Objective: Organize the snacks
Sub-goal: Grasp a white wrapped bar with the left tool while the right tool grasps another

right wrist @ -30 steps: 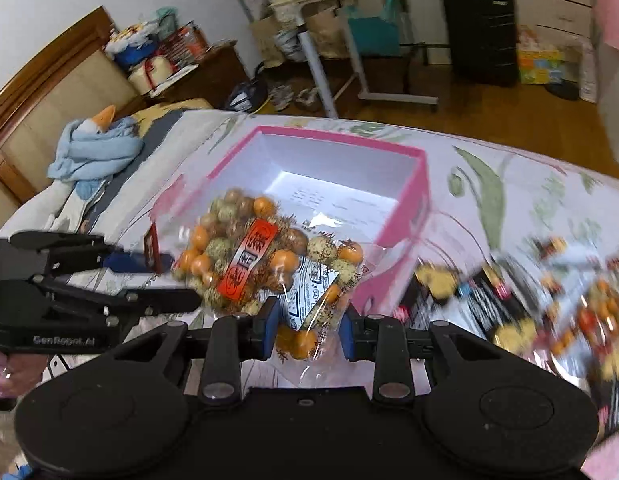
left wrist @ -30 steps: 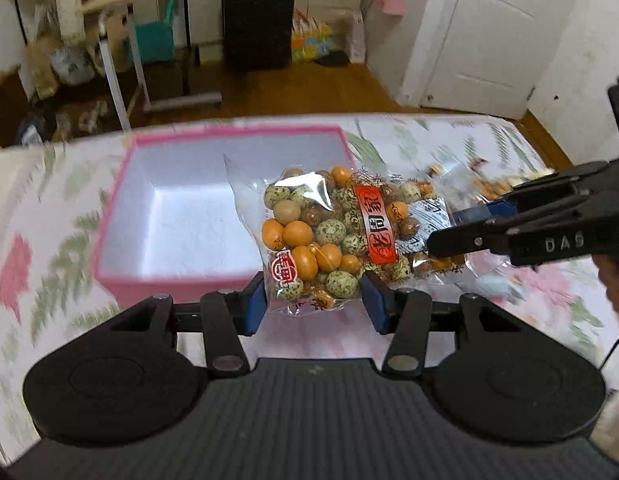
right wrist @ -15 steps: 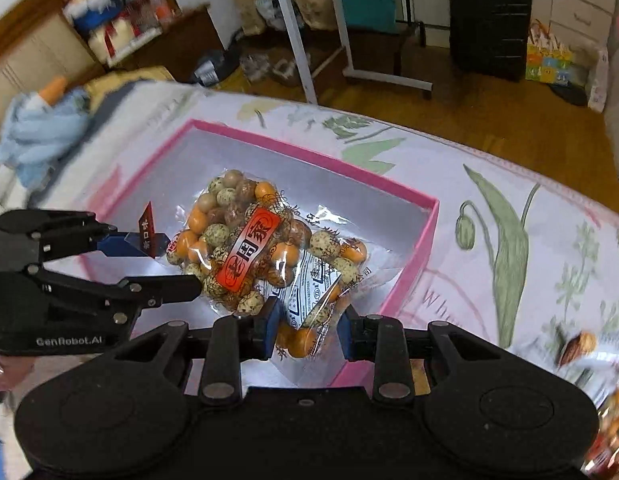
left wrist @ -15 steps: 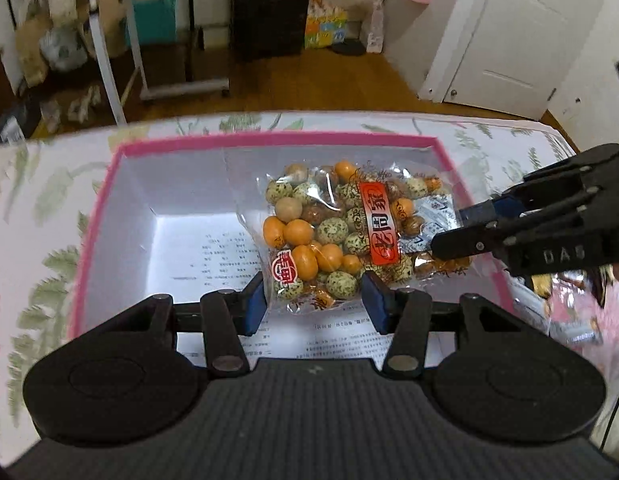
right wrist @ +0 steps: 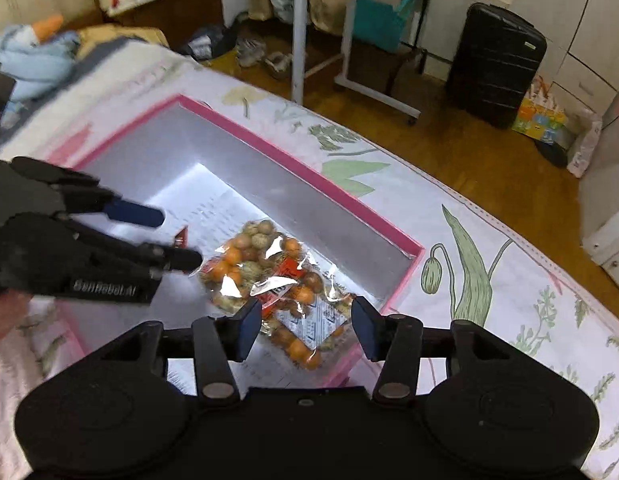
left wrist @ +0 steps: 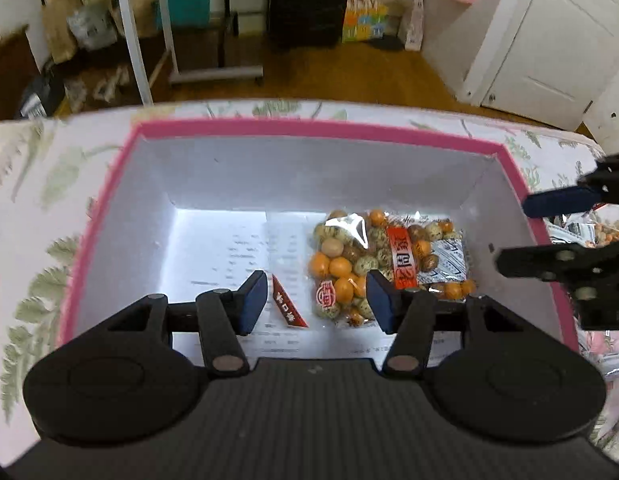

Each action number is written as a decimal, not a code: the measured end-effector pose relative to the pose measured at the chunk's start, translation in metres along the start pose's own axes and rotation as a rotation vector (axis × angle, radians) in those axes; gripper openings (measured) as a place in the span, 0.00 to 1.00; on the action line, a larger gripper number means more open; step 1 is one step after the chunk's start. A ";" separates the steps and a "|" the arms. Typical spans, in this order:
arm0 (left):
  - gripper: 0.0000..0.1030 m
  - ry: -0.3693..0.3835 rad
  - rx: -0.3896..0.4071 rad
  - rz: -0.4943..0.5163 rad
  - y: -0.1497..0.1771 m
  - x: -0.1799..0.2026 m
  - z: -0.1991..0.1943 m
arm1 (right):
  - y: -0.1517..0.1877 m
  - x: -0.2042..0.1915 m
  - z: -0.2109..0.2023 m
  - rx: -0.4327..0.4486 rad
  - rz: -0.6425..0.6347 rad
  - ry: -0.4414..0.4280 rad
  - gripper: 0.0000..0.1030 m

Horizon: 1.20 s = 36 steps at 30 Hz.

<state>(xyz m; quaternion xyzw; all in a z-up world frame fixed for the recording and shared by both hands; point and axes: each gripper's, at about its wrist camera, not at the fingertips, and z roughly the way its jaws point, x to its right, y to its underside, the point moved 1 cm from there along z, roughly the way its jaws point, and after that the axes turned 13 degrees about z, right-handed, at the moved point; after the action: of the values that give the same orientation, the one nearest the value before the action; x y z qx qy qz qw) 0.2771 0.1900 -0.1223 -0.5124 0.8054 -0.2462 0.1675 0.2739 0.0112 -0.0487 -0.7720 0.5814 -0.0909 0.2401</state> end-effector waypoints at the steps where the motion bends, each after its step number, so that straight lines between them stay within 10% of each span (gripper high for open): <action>1: 0.53 0.006 0.008 -0.003 -0.001 0.001 -0.007 | 0.003 0.003 -0.009 0.003 0.011 -0.014 0.53; 8: 0.53 0.071 0.052 0.055 -0.002 0.030 -0.064 | 0.044 0.047 -0.089 0.076 0.151 -0.155 0.54; 20: 0.53 0.197 0.097 0.259 -0.004 0.136 -0.132 | 0.132 0.114 -0.157 0.108 0.229 -0.093 0.54; 36: 0.53 0.304 -0.061 0.001 0.009 0.230 -0.035 | 0.226 0.124 -0.110 0.066 -0.073 -0.098 0.54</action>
<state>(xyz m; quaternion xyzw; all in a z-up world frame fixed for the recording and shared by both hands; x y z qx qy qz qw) 0.1562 -0.0075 -0.1030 -0.4738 0.8289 -0.2960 0.0282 0.0733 -0.1818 -0.0784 -0.7879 0.5372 -0.0807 0.2902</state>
